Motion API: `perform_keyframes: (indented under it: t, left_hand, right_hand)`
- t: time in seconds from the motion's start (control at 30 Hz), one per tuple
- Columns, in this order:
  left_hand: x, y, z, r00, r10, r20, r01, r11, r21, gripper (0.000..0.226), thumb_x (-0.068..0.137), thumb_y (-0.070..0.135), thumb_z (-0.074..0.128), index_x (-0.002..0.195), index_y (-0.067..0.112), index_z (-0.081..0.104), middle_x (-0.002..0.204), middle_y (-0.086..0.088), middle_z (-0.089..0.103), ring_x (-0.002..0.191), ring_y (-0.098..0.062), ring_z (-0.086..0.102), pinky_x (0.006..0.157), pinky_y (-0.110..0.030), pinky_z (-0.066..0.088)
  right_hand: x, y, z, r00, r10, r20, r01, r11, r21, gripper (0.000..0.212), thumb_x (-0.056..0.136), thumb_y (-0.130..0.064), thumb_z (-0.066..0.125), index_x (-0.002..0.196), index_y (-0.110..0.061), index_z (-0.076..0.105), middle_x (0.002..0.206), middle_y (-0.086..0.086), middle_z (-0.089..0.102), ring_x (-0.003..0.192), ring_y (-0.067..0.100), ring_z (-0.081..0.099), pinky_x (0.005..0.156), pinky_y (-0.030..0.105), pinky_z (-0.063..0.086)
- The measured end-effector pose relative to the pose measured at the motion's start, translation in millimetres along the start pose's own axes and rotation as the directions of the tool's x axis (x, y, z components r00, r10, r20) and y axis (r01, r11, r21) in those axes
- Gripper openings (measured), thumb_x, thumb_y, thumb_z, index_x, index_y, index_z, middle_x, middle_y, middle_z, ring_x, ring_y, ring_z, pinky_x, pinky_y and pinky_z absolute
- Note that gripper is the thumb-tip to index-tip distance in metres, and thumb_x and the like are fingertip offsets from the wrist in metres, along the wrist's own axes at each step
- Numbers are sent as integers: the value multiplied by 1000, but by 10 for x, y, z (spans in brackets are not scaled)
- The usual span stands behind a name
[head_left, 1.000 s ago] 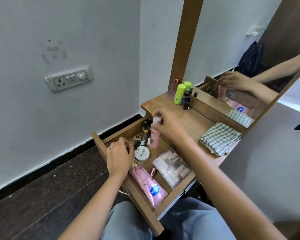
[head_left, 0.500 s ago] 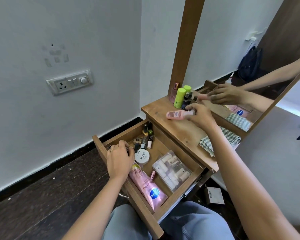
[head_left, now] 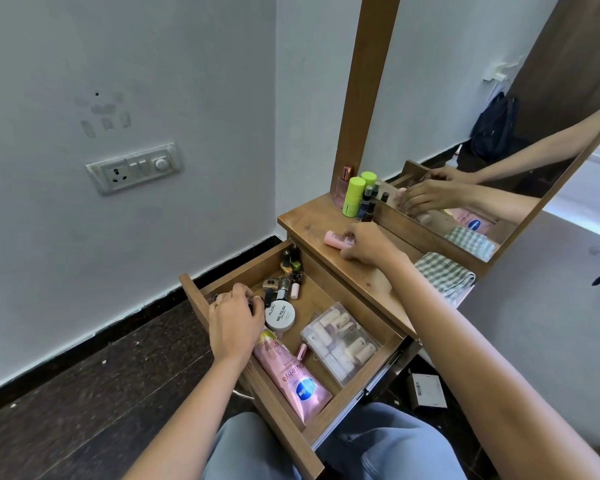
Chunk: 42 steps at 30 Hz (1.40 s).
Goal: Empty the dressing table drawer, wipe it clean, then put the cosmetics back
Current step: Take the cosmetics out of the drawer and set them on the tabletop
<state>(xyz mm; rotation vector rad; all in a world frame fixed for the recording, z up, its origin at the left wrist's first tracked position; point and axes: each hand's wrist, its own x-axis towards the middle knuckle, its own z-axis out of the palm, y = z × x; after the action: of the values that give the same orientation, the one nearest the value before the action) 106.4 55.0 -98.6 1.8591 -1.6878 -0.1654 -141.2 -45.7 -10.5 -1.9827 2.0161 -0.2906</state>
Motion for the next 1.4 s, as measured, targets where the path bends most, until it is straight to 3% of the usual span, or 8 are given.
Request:
perform_keyframes:
  t: [0.1,0.17,0.23,0.47,0.6,0.83,1.4]
  left_hand:
    - [3,-11,16,1000,5,-3,-5,1000,-4,17,90,26,60,100,13,65,84,-1,69,83,-16,63,81,-32,45]
    - [14,-15,18,1000,6,-6,-6,1000,-6,17,90,26,60,100,13,66,85,-1,70,83,-16,63,81,-32,45]
    - [19,-21,22,1000,2,-3,-2,1000,-5,17,90,26,60,100,13,65,86,-1,70,84,-16,63,81,-33,45]
    - [16,-14,16,1000,4,-6,-4,1000,-2,17,90,27,59,100,14,65,87,0,70,85,-16,63,81,-30,43]
    - [17,-20,26,1000,-6,1,6,1000,-2,18,91,28,59,100,15,65,87,1,70,86,-15,63,82,-31,44]
    - [15,-18,12,1000,-3,-1,3,1000,-4,18,91,27,59,101,14,65,88,0,70,86,-16,63,82,-31,44]
    - [2,6,-5,1000,-5,-13,5,1000,-18,17,90,25,61,100,12,66,86,-2,70,84,-17,64,81,-32,44]
  right_hand:
    - [-52,74,-94,976,-3,-219,69,954,292,37,83,-11,68,119,-8,61,110,7,63,92,17,58,76,24,47]
    - [-78,198,-117,903,94,-418,117,884,452,30,85,-12,66,114,-9,61,105,8,64,93,22,61,81,35,51]
    - [-89,312,-82,852,201,-483,105,839,534,27,87,-14,63,114,-10,58,107,8,63,97,22,59,82,34,49]
    - [29,425,-29,787,258,-560,48,880,473,25,88,-13,61,112,-6,58,114,13,59,105,25,55,91,37,47]
    - [92,398,-78,788,217,-576,38,917,397,26,88,-9,59,113,-1,56,114,16,58,105,26,54,87,29,41]
    - [97,364,-129,781,222,-584,-1,935,354,23,90,-11,57,109,1,54,113,19,60,104,32,58,87,42,50]
    - [-2,305,-205,767,313,-561,-144,935,325,42,87,-15,65,122,0,46,122,20,58,112,36,58,88,45,51]
